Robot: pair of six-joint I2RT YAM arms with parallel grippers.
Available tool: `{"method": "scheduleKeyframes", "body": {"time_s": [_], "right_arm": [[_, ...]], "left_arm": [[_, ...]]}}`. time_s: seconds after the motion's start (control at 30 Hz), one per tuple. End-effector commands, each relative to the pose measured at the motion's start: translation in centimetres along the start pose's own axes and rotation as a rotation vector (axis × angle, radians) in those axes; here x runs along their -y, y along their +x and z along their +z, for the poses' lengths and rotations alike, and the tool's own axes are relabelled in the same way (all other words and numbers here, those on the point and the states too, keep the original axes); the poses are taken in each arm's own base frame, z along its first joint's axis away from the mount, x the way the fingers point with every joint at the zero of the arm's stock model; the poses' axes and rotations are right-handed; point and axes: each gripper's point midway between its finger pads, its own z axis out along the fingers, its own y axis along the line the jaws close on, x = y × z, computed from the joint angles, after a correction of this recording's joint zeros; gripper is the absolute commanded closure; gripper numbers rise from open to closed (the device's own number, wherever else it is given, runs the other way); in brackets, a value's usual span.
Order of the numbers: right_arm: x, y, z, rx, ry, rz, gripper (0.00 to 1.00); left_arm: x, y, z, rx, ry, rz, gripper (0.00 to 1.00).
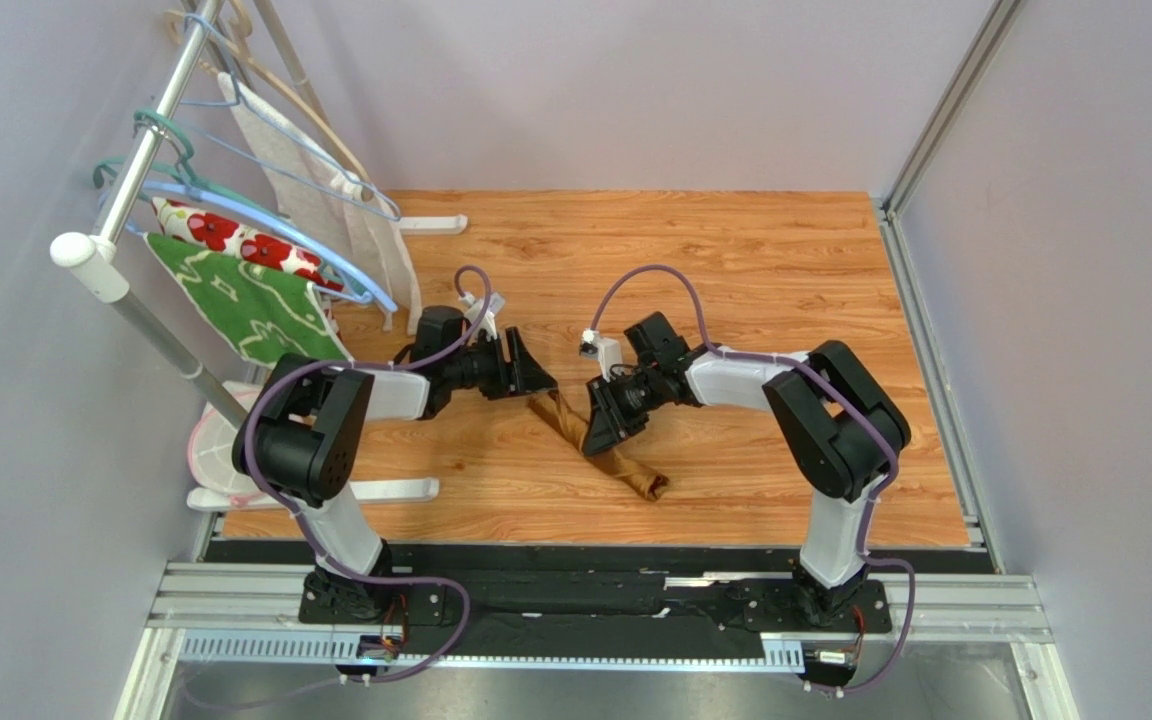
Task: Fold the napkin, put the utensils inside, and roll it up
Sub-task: Roll the napkin with the utensil
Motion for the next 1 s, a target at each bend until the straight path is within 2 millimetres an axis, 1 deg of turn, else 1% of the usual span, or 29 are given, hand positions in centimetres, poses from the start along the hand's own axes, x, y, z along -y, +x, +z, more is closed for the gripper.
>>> {"method": "scheduleKeyframes", "body": {"time_s": [0.0,0.23,0.33,0.37,0.4,0.43,0.47,0.53,0.57,0.6,0.63,0.67,0.73,0.77,0.8,0.83,0.87,0.9,0.93,0.97], "right_arm": [[0.8,0.8,0.8,-0.026,-0.013,0.038,0.91],[1.4,0.2,0.5,-0.006,0.013,0.056,0.9],[1.5,-0.2,0.4,0.004,0.023,0.056,0.89],[1.5,-0.2,0.4,0.005,0.026,0.056,0.84],[1.5,-0.3,0.3,0.007,0.028,0.058,0.8],[1.3,-0.5,0.1,0.015,0.032,0.053,0.69],[1.3,-0.6,-0.1,0.014,0.039,0.055,0.64],[1.4,-1.0,-0.6,0.025,0.07,0.043,0.45],[1.1,-1.3,-1.2,0.031,0.084,0.037,0.43],[1.4,-1.6,-1.6,0.039,0.122,0.02,0.41],[1.4,-2.2,-2.1,0.051,0.147,0.011,0.37],[1.1,-2.6,-3.0,0.062,0.172,-0.001,0.34],[1.3,-3.5,-4.0,0.092,0.232,-0.033,0.3],[0.6,-4.1,-4.9,0.114,0.251,-0.057,0.29],[0.8,-4.5,-5.5,0.132,0.3,-0.076,0.29],[0.6,-4.8,-6.0,0.143,0.329,-0.108,0.28],[-0.1,-5.0,-6.0,0.153,0.35,-0.146,0.28],[-0.4,-5.8,-7.0,0.196,0.407,-0.182,0.28],[-0.7,-6.0,-7.3,0.212,0.431,-0.208,0.28],[-1.6,-6.0,-6.9,0.216,0.438,-0.256,0.28]], "left_arm": [[0.6,-0.3,0.3,0.009,0.046,0.017,0.36],[1.2,0.4,1.1,-0.035,0.08,0.014,0.41],[1.4,0.7,1.3,-0.047,0.088,0.019,0.46],[1.4,0.7,1.4,-0.051,0.089,0.019,0.53],[1.4,0.7,1.4,-0.051,0.088,0.02,0.57],[1.3,0.8,1.5,-0.055,0.085,0.016,0.6],[1.2,0.8,1.5,-0.056,0.083,0.014,0.66],[1.1,0.9,1.5,-0.061,0.08,0.012,0.72],[1.1,0.9,1.5,-0.061,0.08,0.012,0.73],[1.0,1.0,1.6,-0.064,0.078,0.007,0.73],[1.1,0.9,1.6,-0.063,0.078,0.008,0.74],[1.0,0.9,1.6,-0.063,0.076,0.009,0.75],[1.0,1.0,1.6,-0.067,0.075,0.007,0.75],[0.9,1.1,1.7,-0.069,0.074,0.005,0.76],[1.0,1.1,1.7,-0.069,0.074,0.005,0.76],[0.9,1.1,1.7,-0.07,0.073,0.005,0.76],[0.9,1.1,1.7,-0.07,0.073,0.005,0.76],[0.9,1.1,1.7,-0.072,0.072,0.003,0.76],[0.9,1.1,1.7,-0.071,0.073,0.006,0.76],[0.9,1.1,1.7,-0.071,0.073,0.006,0.77]]}}
